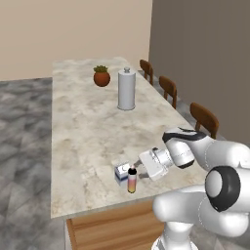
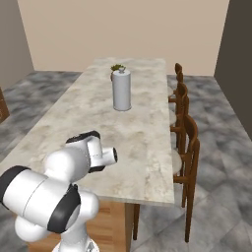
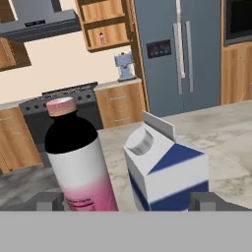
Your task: Pick the bottled drink, milk, bottled drink from the counter and place them in the open cabinet.
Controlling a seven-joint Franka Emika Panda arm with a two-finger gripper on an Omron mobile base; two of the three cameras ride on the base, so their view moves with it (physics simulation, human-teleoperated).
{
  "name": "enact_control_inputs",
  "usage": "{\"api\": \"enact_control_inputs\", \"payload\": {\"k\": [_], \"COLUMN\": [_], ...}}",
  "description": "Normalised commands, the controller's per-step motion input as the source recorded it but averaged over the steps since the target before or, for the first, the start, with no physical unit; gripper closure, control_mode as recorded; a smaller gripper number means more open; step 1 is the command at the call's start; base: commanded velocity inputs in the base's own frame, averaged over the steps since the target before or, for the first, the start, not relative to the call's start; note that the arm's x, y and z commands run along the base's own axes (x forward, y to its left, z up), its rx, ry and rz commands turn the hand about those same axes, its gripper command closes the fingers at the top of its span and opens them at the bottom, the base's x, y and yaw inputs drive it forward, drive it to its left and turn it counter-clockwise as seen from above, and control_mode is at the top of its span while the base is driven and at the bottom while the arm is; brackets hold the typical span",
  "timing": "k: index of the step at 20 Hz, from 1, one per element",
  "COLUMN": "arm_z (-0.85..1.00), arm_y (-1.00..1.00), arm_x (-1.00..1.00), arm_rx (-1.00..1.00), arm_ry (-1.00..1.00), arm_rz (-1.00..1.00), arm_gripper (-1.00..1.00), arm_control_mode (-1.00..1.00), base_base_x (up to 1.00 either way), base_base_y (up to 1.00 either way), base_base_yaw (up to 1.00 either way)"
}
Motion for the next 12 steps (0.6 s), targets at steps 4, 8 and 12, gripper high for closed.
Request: {"api": "enact_control_inputs", "payload": {"k": [4,8,12], "arm_z": [0.00,-0.17,-0.23], "arm_y": [0.09,0.03,0.00], "arm_x": [-0.04,-0.31,-0.43], "arm_rx": [0.00,-0.04,-0.05], "arm_ry": [0.00,0.09,0.10], "arm_rz": [0.00,0.00,0.00], "arm_gripper": [-1.00,-1.00,-1.00], "arm_control_mode": [-1.00,-1.00,-1.00], "base_base_x": [0.00,0.00,0.00], "base_base_y": [0.00,0.00,0.00], "base_base_yaw": [0.00,0.00,0.00]}}
